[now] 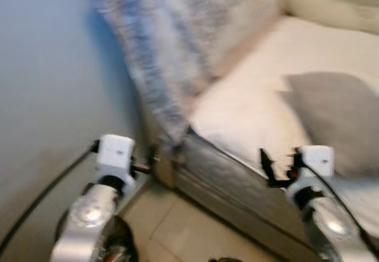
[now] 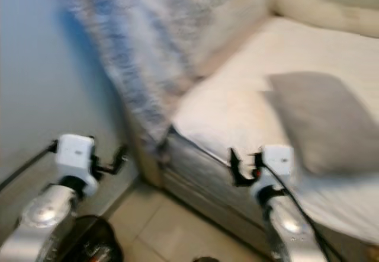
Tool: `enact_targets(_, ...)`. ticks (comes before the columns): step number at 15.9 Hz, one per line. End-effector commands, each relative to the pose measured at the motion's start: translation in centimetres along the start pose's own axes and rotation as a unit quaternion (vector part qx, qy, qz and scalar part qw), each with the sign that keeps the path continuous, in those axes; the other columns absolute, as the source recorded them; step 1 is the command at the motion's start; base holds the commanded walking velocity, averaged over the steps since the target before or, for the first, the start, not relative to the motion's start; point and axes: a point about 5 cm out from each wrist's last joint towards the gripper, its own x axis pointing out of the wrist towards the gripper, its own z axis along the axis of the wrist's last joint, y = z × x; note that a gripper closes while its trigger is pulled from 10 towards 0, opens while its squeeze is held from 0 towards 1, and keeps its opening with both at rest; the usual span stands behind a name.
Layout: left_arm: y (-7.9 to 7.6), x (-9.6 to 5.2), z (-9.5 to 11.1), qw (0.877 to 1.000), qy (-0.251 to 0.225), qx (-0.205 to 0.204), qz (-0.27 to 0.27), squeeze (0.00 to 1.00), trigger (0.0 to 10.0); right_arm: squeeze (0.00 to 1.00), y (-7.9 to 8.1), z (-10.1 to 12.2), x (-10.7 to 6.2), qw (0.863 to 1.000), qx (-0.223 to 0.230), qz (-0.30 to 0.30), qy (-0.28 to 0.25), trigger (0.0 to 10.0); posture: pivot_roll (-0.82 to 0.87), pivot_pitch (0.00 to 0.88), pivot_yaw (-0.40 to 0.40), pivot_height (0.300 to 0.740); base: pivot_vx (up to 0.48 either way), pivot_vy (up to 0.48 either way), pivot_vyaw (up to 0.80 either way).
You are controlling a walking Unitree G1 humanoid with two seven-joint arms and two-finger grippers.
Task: Clean up the room
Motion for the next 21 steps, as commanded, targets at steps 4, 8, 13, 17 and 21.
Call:
enact_targets(4, 0.1, -0.2, 0.1, 1.000, 0.001, -0.014, 0.001, 0.00, 10.0, 0.00, 0.2, 0.0, -0.9, 1.000, -0.001, 0.001, -0.001, 10.0, -0.01, 0.007, 0.036, 0.740, 0.000, 0.000, -0.80)
enact_targets(8, -0.2, 0.3, 0.2, 1.000, -0.004, -0.018, -0.006, 0.00, 10.0, 0.00, -0.2, 0.1, -0.8, 1.000, -0.013, -0.005, -0.008, 10.0, -0.01, 0.000, 0.035, 0.740, 0.000, 0.000, -0.80)
enact_targets(13, 0.0, 0.5, 0.4, 1.000, -0.012, -0.012, 0.006, 0.00, 10.0, 0.00, 0.2, 0.5, 0.3, 1.000, -0.006, 0.002, -0.023, 10.0, 0.03, 0.000, 0.016, 0.740, 0.000, 0.000, -0.80)
enact_targets(17, 0.1, 0.9, 1.3, 0.999, -0.035, -0.006, -0.001, 0.00, 10.0, 0.00, -0.2, 0.4, 0.9, 0.999, -0.007, -0.012, -0.030, 10.0, 0.01, 0.000, 0.028, 0.740, 0.000, 0.000, -0.80)
enact_targets(21, 1.0, 1.0, 1.6, 0.999, -0.042, -0.009, 0.031, 0.00, 10.0, 0.00, 1.0, 0.4, 1.0, 0.998, -0.043, 0.043, -0.034, 10.0, 0.02, 0.000, 0.018, 0.740, 0.290, 0.000, 0.00)
